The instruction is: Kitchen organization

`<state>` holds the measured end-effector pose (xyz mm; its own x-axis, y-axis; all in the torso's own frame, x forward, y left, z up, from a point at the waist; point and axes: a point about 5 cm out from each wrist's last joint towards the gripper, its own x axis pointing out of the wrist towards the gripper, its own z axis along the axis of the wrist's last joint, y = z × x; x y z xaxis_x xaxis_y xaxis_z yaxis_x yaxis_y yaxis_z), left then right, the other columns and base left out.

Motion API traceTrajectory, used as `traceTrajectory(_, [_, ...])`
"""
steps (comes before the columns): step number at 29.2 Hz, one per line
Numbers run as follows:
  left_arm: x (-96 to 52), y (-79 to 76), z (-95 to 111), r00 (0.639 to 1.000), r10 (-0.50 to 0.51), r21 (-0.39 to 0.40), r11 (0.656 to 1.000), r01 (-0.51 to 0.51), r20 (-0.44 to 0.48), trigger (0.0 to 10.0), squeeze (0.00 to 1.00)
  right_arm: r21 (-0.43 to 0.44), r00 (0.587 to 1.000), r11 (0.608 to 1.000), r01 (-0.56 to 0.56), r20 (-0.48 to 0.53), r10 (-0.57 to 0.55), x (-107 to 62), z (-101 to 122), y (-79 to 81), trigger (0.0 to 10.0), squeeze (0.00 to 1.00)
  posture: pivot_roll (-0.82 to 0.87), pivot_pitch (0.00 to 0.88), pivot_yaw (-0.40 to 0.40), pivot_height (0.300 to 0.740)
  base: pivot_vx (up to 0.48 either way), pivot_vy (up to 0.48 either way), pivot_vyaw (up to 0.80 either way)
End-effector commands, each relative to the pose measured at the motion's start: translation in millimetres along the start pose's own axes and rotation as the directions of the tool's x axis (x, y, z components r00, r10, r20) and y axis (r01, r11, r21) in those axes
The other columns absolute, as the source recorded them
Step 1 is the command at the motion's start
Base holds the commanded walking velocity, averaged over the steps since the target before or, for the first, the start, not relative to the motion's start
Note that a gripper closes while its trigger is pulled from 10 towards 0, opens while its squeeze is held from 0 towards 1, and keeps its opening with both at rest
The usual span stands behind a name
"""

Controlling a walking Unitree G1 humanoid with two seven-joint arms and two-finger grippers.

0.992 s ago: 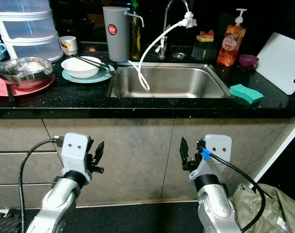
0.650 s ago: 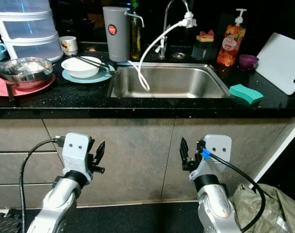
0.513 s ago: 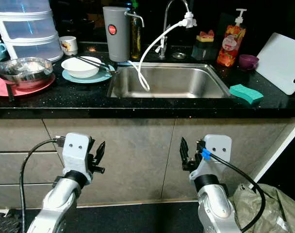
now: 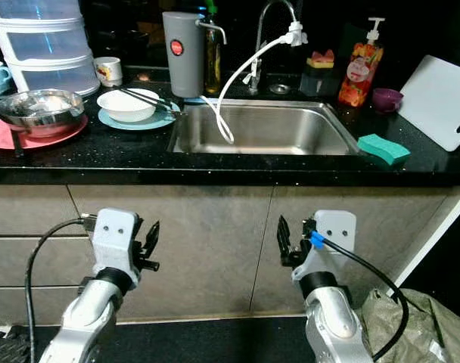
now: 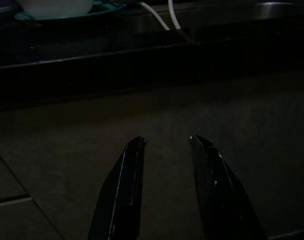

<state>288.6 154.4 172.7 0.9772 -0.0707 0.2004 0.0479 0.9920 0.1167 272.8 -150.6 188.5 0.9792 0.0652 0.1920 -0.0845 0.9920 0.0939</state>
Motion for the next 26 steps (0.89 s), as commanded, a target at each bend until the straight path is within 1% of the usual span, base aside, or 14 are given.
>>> traceTrajectory(1, [-3.5,1.9,-2.7,1.000,0.008,0.018,1.000,-0.008,-0.017,10.0,0.00,0.001,1.000,1.000,-0.006,-0.006,0.006,1.0,-2.7,1.1,10.0,0.00,0.02,0.119,-0.091,0.740,0.000,0.000,0.00])
traceTrajectory(17, [-5.8,7.0,-1.2,0.999,0.038,0.027,0.999,-0.037,-0.014,10.0,0.00,0.014,0.999,0.999,-0.038,-0.004,0.038,7.6,-4.6,7.3,10.0,0.00,0.05,0.113,-0.101,0.740,0.000,0.000,0.00])
traceTrajectory(20, [-4.7,4.1,-1.0,1.000,0.025,0.026,0.999,-0.025,-0.016,10.0,0.00,0.016,1.000,0.999,-0.031,-0.003,0.031,6.3,-5.1,7.4,10.0,0.00,0.03,0.116,-0.084,0.740,0.000,0.000,0.00])
traceTrajectory(24, [-4.0,3.2,-0.8,1.000,0.021,0.025,0.999,-0.021,-0.016,10.0,0.00,0.016,1.000,1.000,-0.027,-0.003,0.027,5.6,-5.3,7.2,10.0,0.00,0.03,0.116,-0.084,0.740,0.000,0.000,0.00])
traceTrajectory(26, [-1.0,0.7,0.2,1.000,0.010,0.023,1.000,-0.010,-0.012,10.0,0.00,0.014,1.000,1.000,-0.014,-0.003,0.014,3.5,-5.2,5.2,10.0,0.00,0.02,0.116,-0.072,0.740,0.000,0.000,0.00])
